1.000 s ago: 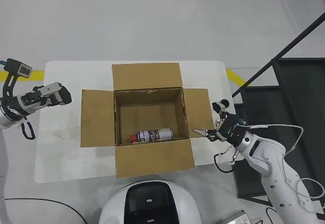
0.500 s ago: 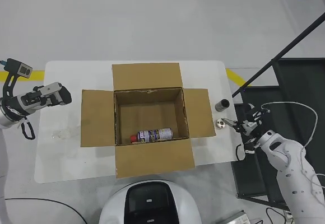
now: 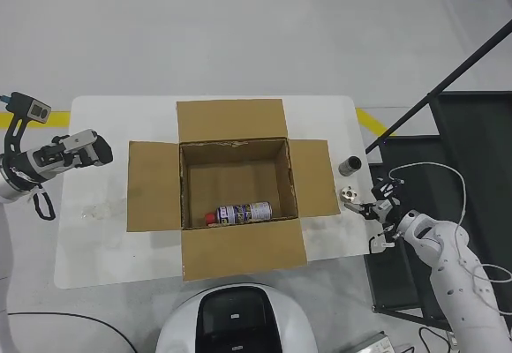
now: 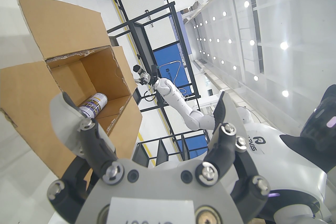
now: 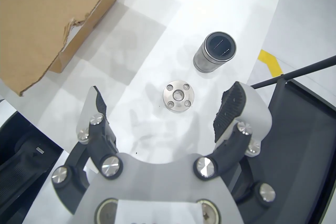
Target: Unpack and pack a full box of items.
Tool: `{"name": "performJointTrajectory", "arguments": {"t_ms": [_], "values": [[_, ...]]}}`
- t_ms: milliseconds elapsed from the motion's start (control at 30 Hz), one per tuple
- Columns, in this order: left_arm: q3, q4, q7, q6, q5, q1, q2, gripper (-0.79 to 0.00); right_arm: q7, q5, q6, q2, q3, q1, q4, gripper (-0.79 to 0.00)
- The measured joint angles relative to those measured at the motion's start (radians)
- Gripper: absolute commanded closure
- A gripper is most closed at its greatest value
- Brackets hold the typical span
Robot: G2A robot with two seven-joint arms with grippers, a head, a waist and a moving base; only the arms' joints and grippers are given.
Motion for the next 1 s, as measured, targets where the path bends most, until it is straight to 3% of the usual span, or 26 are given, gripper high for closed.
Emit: {"name": "performJointTrajectory", "arguments": {"t_ms": [300,500,900,1000], "values": [[0.000,0.000,0.000,0.000,0.000,0.000,0.000,-0.785,0.054,-0.024,0.044,-0.004,-0.044,0.021,-0.008,-0.785],[0.000,0.000,0.000,0.000,0.000,0.000,0.000,-0.785,0.112,-0.020,0.063,-0.016,-0.130,0.121,0.134,-0.785],[0.000,0.000,0.000,0.000,0.000,0.000,0.000,-0.785,0.069,-0.031,0.085,-0.030,-0.212,0.262,0.356,-0.785],[0.000,0.000,0.000,0.000,0.000,0.000,0.000,-0.785,0.062,-0.032,0.093,-0.033,-0.226,0.282,0.385,-0.699]]}}
